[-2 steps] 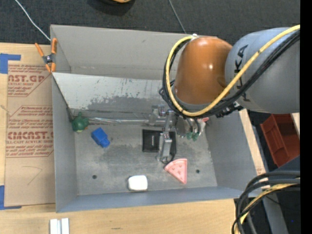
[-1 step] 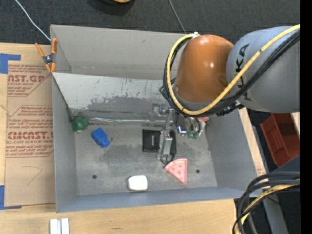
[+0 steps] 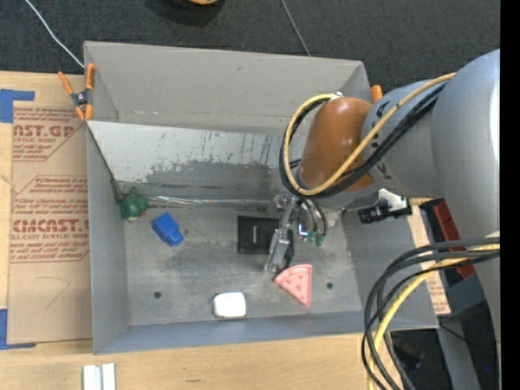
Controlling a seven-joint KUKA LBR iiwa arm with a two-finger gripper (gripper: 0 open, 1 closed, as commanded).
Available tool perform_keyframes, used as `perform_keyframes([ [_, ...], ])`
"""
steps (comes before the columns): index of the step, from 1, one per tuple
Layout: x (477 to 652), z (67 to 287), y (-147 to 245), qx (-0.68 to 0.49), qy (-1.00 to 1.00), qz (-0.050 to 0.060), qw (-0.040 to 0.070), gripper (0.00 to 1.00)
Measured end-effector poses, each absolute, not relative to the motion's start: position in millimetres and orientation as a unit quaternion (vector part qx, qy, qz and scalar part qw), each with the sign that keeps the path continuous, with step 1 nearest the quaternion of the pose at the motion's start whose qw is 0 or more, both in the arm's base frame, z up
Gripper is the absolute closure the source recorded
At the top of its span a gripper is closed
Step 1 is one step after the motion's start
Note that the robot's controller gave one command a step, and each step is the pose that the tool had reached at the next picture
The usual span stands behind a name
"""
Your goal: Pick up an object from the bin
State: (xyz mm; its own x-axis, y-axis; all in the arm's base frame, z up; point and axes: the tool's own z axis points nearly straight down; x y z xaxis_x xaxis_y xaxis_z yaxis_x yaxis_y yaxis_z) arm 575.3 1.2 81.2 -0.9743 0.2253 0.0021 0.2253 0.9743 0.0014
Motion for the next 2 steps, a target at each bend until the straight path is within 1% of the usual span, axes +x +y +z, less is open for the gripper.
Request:
perform_keyframes([
  [1,578.8,56,-4,-0.032,-0.999,0.000,-0.002,0.00],
  [2,564.6,70,13,-0.181,-0.983,-0.001,0.001,0.00],
])
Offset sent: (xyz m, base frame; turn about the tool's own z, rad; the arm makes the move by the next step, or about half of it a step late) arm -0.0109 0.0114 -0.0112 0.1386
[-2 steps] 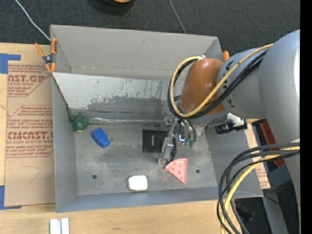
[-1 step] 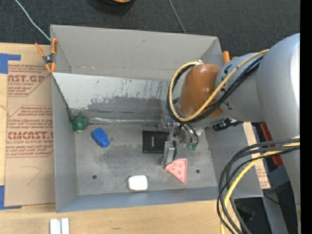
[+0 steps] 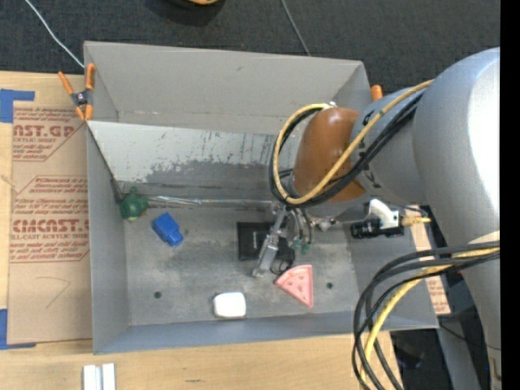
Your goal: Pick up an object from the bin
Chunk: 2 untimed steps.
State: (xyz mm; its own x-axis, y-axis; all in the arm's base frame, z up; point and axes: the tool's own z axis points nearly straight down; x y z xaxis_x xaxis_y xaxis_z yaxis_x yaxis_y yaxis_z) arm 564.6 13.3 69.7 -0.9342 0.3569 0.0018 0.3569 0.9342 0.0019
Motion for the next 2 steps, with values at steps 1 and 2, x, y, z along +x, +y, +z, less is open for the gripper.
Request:
perform_keyframes([
  [1,564.2,69.6,22.8,-0.051,-0.999,0.000,-0.003,0.00],
  [2,564.8,69.6,13.8,-0.182,-0.983,-0.002,0.000,1.00],
])
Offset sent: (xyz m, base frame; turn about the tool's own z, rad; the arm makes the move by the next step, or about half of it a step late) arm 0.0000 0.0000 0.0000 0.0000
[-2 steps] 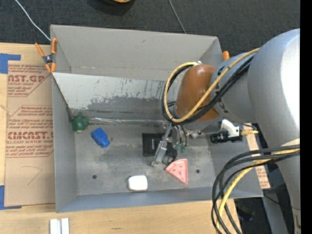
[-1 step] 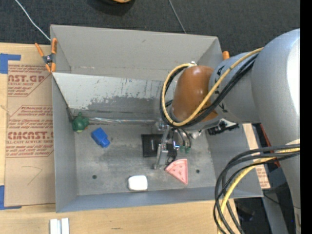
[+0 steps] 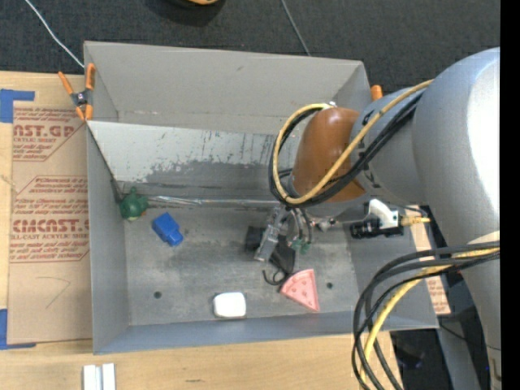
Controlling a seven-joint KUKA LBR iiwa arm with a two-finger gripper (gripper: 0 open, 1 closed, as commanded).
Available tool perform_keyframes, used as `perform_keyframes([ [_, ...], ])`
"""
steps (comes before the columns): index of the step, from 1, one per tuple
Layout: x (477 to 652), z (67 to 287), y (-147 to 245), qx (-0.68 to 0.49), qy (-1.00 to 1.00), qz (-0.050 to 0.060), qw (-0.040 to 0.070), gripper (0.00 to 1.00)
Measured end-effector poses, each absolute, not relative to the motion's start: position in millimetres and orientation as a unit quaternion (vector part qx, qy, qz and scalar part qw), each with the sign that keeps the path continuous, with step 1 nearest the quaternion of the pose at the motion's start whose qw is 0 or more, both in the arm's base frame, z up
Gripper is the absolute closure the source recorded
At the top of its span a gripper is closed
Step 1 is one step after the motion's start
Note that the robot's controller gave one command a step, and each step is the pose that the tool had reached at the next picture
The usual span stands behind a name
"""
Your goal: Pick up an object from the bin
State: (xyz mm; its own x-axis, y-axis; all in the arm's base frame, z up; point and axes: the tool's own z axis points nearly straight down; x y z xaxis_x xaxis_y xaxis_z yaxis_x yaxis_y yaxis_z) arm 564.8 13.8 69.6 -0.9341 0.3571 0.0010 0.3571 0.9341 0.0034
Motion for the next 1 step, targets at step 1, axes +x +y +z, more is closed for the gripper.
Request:
perform_keyframes([
  [1,564.8,69.6,13.8,-0.181,-0.983,-0.002,0.000,1.00],
])
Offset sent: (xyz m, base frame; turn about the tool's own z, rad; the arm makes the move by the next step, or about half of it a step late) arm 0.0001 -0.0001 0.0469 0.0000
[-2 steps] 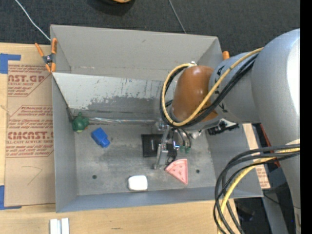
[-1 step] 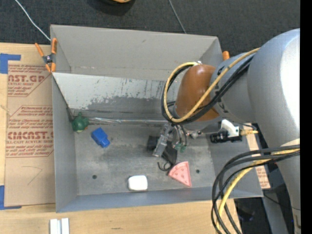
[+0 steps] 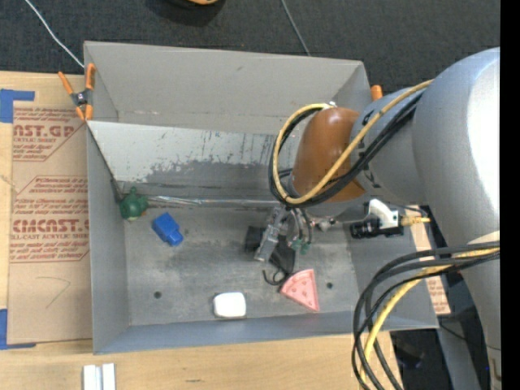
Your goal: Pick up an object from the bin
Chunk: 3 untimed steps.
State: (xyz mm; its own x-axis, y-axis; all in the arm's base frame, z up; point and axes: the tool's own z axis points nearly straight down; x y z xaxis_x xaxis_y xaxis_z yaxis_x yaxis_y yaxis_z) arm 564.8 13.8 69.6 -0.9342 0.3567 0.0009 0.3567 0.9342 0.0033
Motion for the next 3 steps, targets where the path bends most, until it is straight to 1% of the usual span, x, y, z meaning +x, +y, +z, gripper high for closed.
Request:
perform_keyframes([
  [1,563.7,73,14,-0.181,-0.983,-0.001,0.002,1.00],
  [3,562.9,105,14,-0.181,-0.983,-0.001,0.004,1.00],
])
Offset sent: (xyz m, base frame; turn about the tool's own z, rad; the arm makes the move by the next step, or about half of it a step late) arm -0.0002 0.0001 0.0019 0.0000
